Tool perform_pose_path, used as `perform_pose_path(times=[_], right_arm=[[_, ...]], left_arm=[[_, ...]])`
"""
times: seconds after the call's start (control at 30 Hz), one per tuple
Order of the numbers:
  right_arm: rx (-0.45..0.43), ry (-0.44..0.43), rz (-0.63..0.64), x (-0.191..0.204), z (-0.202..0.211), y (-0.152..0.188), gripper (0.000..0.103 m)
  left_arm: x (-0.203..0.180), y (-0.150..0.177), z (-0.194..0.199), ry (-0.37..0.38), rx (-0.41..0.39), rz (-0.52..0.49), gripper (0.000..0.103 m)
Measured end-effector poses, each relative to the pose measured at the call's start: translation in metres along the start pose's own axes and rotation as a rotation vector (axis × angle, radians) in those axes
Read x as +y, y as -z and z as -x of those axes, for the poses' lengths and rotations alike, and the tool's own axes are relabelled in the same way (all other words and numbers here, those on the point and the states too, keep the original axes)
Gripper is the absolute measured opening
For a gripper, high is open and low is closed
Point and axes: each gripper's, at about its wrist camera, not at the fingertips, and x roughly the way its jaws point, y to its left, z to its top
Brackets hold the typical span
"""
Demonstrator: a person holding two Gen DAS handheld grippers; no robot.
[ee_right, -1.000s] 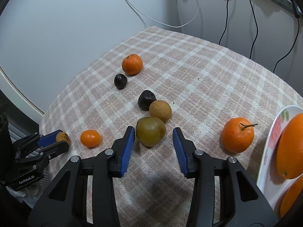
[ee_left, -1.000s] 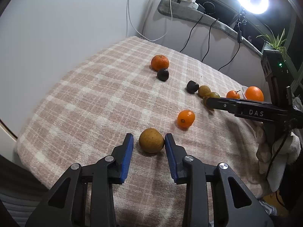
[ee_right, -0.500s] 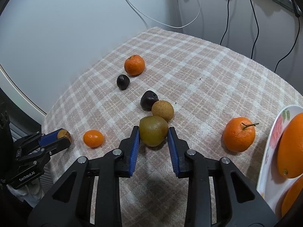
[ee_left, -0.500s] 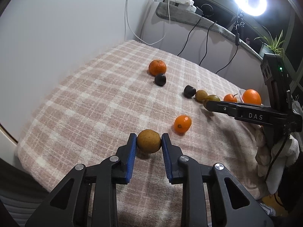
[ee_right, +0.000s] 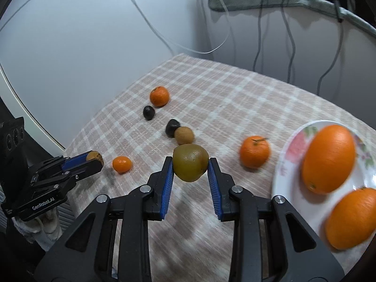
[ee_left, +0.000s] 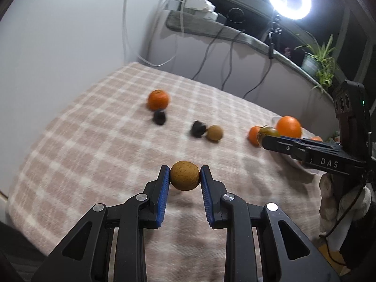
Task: Organize fruits
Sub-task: 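Carry the brown kiwi in the left tool over the plate while the right tool carries a green kiwi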
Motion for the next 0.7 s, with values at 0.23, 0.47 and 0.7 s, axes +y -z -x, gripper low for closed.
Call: perform_pose_path(times=[0.23, 0.47, 0.7], right_arm=[[-0.035, 0.069, -0.052, -0.025, 0.031, 0.017, 0.031], [-0.051, 0.159, -0.088, -0.043, 0.053, 0.037, 0.030], [-0.068, 0.212, -0.115, -0.051, 0.063, 0.046, 0.031]], left_arm=[[-0.031, -0.010, -0.010, 0.082, -0.004, -0.058, 0.025], [-0.064, -0.021, -0.025, 0.161, -0.003, -0.125, 0.025], [-0.099, -0.030, -0.043, 0.250, 0.007, -0.182, 0.025]])
